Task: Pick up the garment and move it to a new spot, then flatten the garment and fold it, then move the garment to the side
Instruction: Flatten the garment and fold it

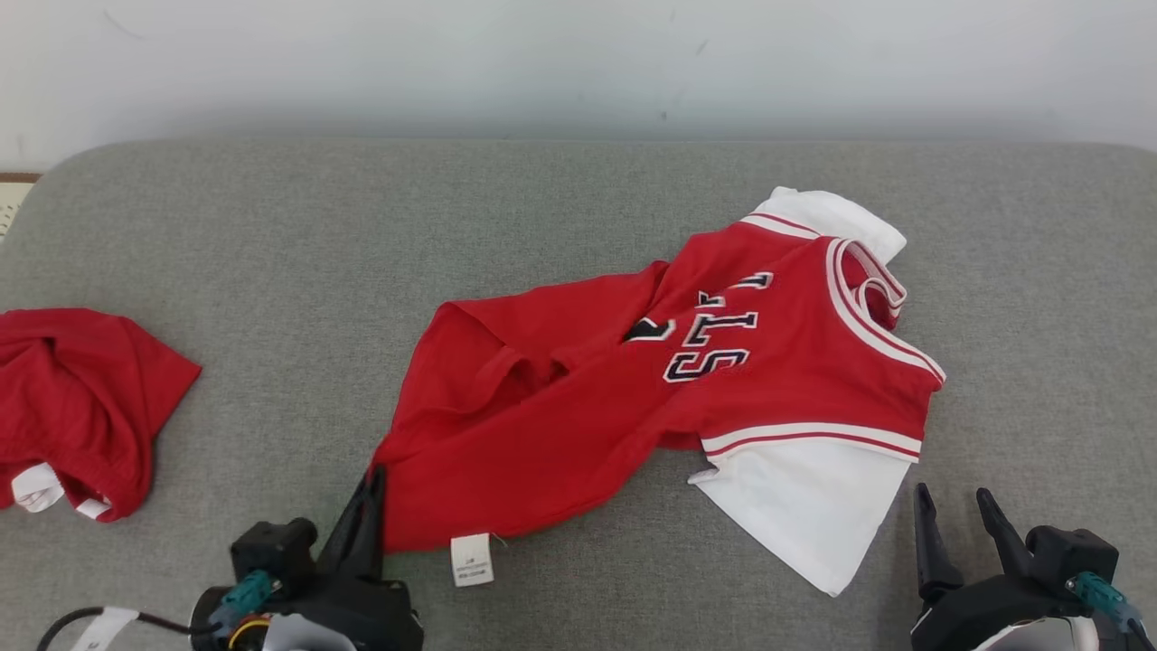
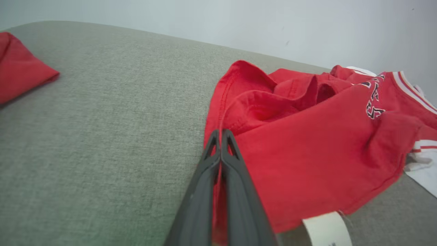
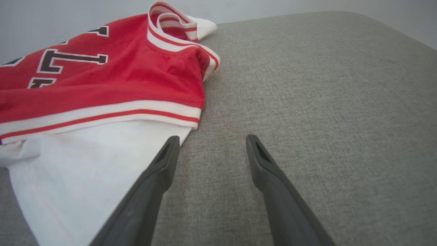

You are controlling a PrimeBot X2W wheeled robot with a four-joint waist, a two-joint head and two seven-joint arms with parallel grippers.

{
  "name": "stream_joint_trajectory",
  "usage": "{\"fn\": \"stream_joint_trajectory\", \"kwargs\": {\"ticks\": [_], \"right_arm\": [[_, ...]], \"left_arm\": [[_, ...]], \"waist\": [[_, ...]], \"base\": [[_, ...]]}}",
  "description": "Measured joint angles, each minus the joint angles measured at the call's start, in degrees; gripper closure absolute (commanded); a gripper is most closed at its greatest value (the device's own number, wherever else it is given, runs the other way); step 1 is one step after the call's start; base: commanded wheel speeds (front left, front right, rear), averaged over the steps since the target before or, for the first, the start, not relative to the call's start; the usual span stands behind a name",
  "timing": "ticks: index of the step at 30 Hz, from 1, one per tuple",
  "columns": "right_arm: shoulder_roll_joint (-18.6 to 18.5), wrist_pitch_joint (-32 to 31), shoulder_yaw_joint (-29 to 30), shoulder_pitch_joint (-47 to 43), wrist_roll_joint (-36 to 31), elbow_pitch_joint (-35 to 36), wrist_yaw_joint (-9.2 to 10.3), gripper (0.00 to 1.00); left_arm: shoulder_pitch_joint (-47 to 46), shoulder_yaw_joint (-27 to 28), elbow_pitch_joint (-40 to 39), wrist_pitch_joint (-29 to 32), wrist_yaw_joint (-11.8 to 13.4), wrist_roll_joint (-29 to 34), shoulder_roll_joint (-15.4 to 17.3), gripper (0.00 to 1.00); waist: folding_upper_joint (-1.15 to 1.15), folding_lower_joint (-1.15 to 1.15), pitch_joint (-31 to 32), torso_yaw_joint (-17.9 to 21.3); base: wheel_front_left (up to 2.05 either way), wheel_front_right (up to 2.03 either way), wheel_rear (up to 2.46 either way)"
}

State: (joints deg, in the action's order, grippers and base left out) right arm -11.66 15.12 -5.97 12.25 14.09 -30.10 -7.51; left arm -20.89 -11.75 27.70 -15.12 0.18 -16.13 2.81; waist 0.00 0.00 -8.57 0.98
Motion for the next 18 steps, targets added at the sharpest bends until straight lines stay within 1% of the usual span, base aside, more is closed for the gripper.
{"fn": "stream_joint_trajectory", "kwargs": {"ticks": [6, 7, 8, 9, 10, 14, 18], "right_arm": [[-0.1, 0.0, -0.2, 0.0, 0.0, -0.3, 0.0, 0.0], [-0.1, 0.0, -0.3, 0.0, 0.0, -0.3, 0.0, 0.0], [-0.1, 0.0, -0.4, 0.0, 0.0, -0.4, 0.0, 0.0], [-0.1, 0.0, -0.5, 0.0, 0.0, -0.4, 0.0, 0.0], [-0.1, 0.0, -0.5, 0.0, 0.0, -0.5, 0.0, 0.0], [-0.1, 0.0, -0.7, 0.0, 0.0, -0.5, 0.0, 0.0], [-0.2, 0.0, -0.7, -0.2, 0.1, -0.6, 0.0, 0.0]], "left_arm": [[2.0, 3.4, 1.6, 0.0, 1.4, -2.4, 0.0, 1.0], [2.0, 4.1, 1.7, 0.0, 1.5, -2.8, 0.0, 0.96], [2.0, 5.0, 1.7, 0.0, 1.8, -3.0, 0.0, 0.74], [2.1, 5.7, 1.7, 0.0, 1.9, -3.1, 0.0, 0.21], [2.1, 6.1, 1.7, 0.0, 1.9, -3.1, 0.0, 0.0], [2.6, 7.9, 0.9, 0.0, 2.0, -2.9, 0.1, 0.0], [3.9, 8.2, -0.1, 0.0, 2.0, -2.8, 0.1, 0.0]], "waist": [[0.0, 0.0, 0.3, -0.6], [0.0, 0.0, 0.3, -0.6], [0.0, 0.0, 0.5, -0.6], [0.0, 0.0, 0.5, -0.6], [0.0, 0.0, 0.6, -0.5], [0.0, 0.0, 1.0, -0.2], [0.0, 0.0, 1.8, 0.0]], "base": [[0.0, 0.0, 0.0], [0.0, 0.0, 0.0], [0.0, 0.0, 0.0], [0.0, 0.0, 0.0], [0.0, 0.0, 0.0], [0.0, 0.0, 0.0], [0.0, 0.0, 0.0]]}}
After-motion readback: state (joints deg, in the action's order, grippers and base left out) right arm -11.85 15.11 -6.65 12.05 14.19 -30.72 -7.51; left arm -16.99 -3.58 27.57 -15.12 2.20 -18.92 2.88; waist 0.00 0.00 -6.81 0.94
